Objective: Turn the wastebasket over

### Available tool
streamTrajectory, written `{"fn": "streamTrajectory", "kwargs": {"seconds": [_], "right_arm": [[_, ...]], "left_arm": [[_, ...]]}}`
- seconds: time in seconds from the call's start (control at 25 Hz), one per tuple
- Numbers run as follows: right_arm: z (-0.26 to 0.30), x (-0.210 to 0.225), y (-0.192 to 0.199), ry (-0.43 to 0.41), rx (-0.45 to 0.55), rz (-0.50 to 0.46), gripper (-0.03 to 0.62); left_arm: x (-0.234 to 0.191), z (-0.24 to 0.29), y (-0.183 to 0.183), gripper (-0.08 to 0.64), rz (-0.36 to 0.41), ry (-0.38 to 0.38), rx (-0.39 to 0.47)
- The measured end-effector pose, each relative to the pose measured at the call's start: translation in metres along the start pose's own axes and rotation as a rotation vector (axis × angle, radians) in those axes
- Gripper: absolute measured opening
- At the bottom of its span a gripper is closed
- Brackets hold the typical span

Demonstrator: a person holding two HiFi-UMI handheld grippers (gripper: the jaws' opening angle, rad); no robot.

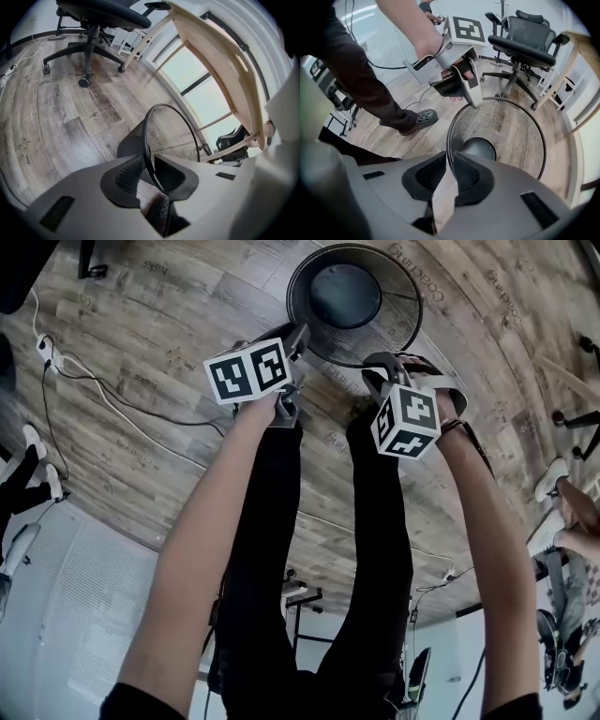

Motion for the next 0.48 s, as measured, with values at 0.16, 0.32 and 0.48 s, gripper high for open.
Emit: {"fn": "streamTrajectory", "kwargs": {"seconds": [0.16, 0.32, 0.48], "right_arm": [[-0.015, -0.006, -0.002, -0.005, -0.003, -0.01, 0.061], [-0.044, -0.008, -0.006, 0.017, 0.01, 0.006, 0.061], [-0.081, -0.011, -0.015, 0.06, 0.003, 0.018, 0.06]], "left_arm": [[-0.005, -0.01, -0.001, 0.097, 0.009, -0.032, -0.006], [-0.001, -0.033, -0.006, 0.095, 0.037, -0.054, 0.0], [0.014, -0.073, -0.014, 0.083, 0.058, -0.051, 0.011]]}}
Point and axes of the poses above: the fingertips, and each gripper's own axes: z forward along the fingers, x to its right, y out of its underside, the point moved 6 cm from there along -z, backward along the fingers, and after that the axes turned 13 degrees about -y, right-handed, at the moved point
